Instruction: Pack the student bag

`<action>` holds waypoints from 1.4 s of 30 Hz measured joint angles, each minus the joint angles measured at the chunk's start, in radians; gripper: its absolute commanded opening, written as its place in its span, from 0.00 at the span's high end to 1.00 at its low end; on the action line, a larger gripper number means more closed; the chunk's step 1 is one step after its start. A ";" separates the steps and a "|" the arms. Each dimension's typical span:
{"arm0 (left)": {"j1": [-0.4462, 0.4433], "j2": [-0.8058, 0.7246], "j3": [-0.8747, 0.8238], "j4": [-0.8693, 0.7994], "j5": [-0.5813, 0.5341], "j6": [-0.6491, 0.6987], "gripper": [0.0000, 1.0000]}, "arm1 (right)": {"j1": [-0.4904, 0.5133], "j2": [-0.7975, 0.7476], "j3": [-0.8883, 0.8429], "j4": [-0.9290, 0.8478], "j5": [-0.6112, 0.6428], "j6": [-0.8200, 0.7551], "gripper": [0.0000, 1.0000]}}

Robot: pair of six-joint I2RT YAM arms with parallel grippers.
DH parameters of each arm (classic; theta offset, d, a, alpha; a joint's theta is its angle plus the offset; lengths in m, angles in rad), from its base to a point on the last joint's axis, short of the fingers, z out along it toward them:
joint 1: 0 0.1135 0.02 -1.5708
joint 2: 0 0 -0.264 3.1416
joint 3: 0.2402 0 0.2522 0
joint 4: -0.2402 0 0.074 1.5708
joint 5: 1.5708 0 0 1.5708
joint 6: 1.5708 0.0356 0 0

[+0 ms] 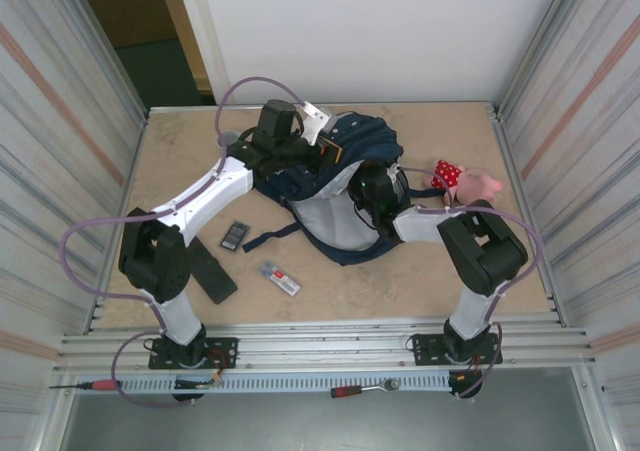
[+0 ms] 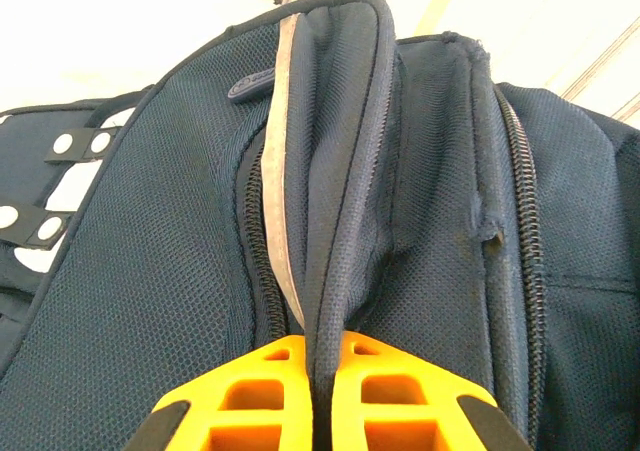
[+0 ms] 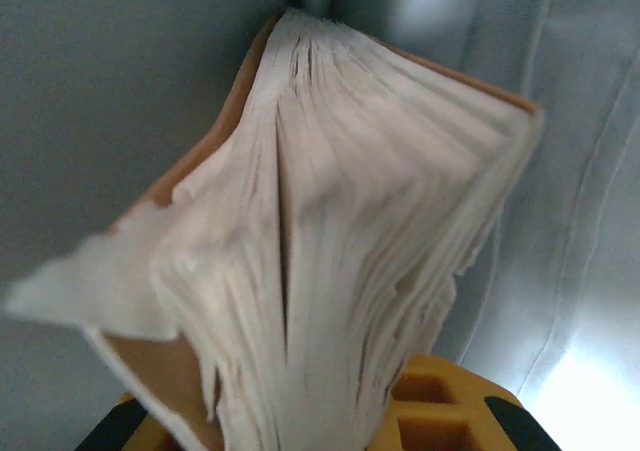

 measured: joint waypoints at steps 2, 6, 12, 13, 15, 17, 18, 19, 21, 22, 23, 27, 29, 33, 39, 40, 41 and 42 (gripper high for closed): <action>0.000 0.000 0.000 0.003 -0.001 0.000 1.00 | 0.001 0.033 0.023 -0.019 0.009 0.016 0.62; 0.000 0.000 0.000 0.003 -0.009 0.001 1.00 | 0.005 0.041 0.024 -0.058 0.013 0.037 0.35; 0.000 0.000 -0.003 0.003 -0.027 0.007 1.00 | 0.006 -0.097 -0.110 -0.152 -0.003 0.026 0.25; 0.000 0.000 -0.003 0.003 -0.029 0.009 1.00 | 0.006 -0.131 -0.138 -0.166 -0.006 0.025 0.25; 0.000 -0.002 -0.013 0.008 -0.037 0.012 1.00 | 0.006 -0.221 -0.200 -0.218 -0.018 0.021 0.25; 0.000 -0.008 -0.031 0.013 -0.040 0.016 1.00 | 0.006 -0.314 -0.241 -0.294 -0.024 0.011 0.25; 0.000 -0.010 -0.042 0.017 -0.043 0.018 1.00 | 0.006 -0.365 -0.255 -0.346 -0.023 -0.001 0.25; 0.000 -0.011 -0.051 0.022 -0.043 0.020 1.00 | 0.006 -0.409 -0.263 -0.388 -0.023 -0.009 0.25; -0.001 -0.014 -0.074 0.031 -0.046 0.030 1.00 | 0.007 -0.517 -0.269 -0.481 -0.019 -0.040 0.25; -0.003 -0.016 -0.084 0.035 -0.046 0.038 1.00 | 0.009 -0.571 -0.269 -0.523 -0.011 -0.058 0.25; -0.010 -0.017 -0.094 0.037 -0.049 0.049 1.00 | 0.013 -0.630 -0.269 -0.568 0.003 -0.076 0.25; -0.063 -0.018 -0.147 0.063 -0.056 0.098 1.00 | 0.018 -0.888 -0.270 -0.734 0.072 -0.169 0.25; -0.106 -0.018 -0.190 0.075 -0.064 0.120 1.00 | 0.015 -1.011 -0.270 -0.801 0.121 -0.248 0.25; -0.156 -0.003 -0.277 0.097 -0.079 0.133 0.98 | -0.015 -1.130 -0.266 -0.864 0.144 -0.396 0.26; -0.158 0.009 -0.316 0.124 -0.079 0.106 0.57 | -0.061 -1.115 -0.229 -0.911 0.047 -0.652 0.26; -0.153 0.008 -0.317 0.129 -0.079 0.093 0.54 | -0.061 -1.099 -0.216 -0.915 0.014 -0.712 0.26; -0.147 0.004 -0.319 0.135 -0.076 0.080 0.50 | -0.061 -1.083 -0.200 -0.921 -0.016 -0.765 0.26; -0.140 -0.002 -0.323 0.139 -0.073 0.068 0.47 | -0.061 -1.066 -0.183 -0.929 -0.042 -0.813 0.26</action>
